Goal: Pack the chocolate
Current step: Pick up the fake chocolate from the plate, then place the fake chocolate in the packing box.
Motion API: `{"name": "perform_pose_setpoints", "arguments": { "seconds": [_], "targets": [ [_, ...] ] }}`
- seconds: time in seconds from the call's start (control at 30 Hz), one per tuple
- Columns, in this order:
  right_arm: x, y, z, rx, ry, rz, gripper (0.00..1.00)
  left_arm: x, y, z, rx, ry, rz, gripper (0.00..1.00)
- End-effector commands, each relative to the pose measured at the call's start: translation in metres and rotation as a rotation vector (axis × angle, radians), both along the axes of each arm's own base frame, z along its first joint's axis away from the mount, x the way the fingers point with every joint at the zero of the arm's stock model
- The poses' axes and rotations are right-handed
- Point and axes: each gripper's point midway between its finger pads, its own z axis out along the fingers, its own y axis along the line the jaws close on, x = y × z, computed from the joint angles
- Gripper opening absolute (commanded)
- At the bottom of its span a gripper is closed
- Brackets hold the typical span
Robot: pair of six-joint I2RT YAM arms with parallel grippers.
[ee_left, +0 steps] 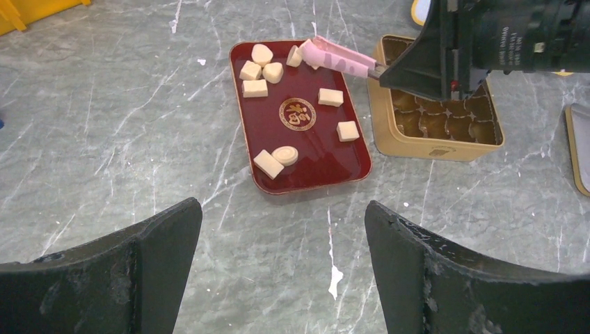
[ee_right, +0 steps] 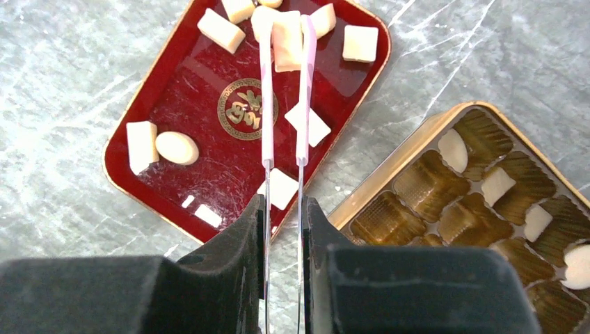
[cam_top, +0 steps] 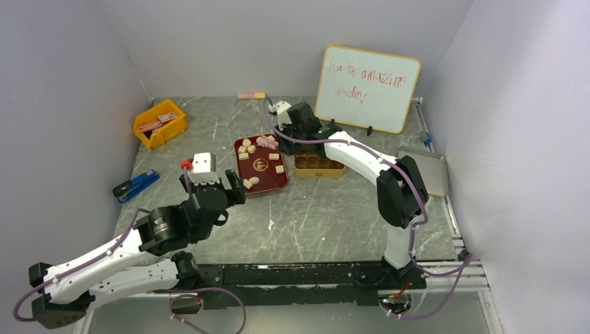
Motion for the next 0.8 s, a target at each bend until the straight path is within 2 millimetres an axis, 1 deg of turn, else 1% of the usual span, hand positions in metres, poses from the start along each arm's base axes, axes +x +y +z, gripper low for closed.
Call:
{"name": "perform_pose_setpoints", "arguments": {
  "seconds": [0.0, 0.13, 0.2, 0.27, 0.4, 0.5, 0.77],
  "targets": [
    [0.002, -0.002, 0.048, 0.070, -0.095, -0.043, 0.00, 0.001, 0.003, 0.017, -0.044, -0.033, 0.017, 0.92],
    [-0.001, -0.015, 0.063, 0.065, -0.129, -0.095, 0.00, 0.000, 0.003, 0.018, -0.046, -0.035, 0.013, 0.92],
    [-0.003, -0.025, 0.073, 0.061, -0.152, -0.121, 0.00, 0.000, 0.002, 0.017, -0.046, -0.034, 0.010, 0.92],
    [-0.003, -0.036, 0.078, 0.055, -0.157, -0.184, 0.00, 0.000, 0.002, 0.017, -0.047, -0.034, 0.008, 0.92],
    [-0.003, -0.058, 0.079, 0.009, -0.170, -0.279, 0.00, -0.001, 0.002, 0.015, -0.052, -0.034, 0.005, 0.92],
    [-0.002, -0.074, 0.076, -0.017, -0.162, -0.350, 0.00, -0.001, 0.002, 0.014, -0.054, -0.032, 0.003, 0.92],
    [0.001, -0.109, 0.065, -0.047, -0.132, -0.499, 0.00, -0.001, 0.003, 0.016, -0.057, -0.035, 0.002, 0.92]
  ]
}}
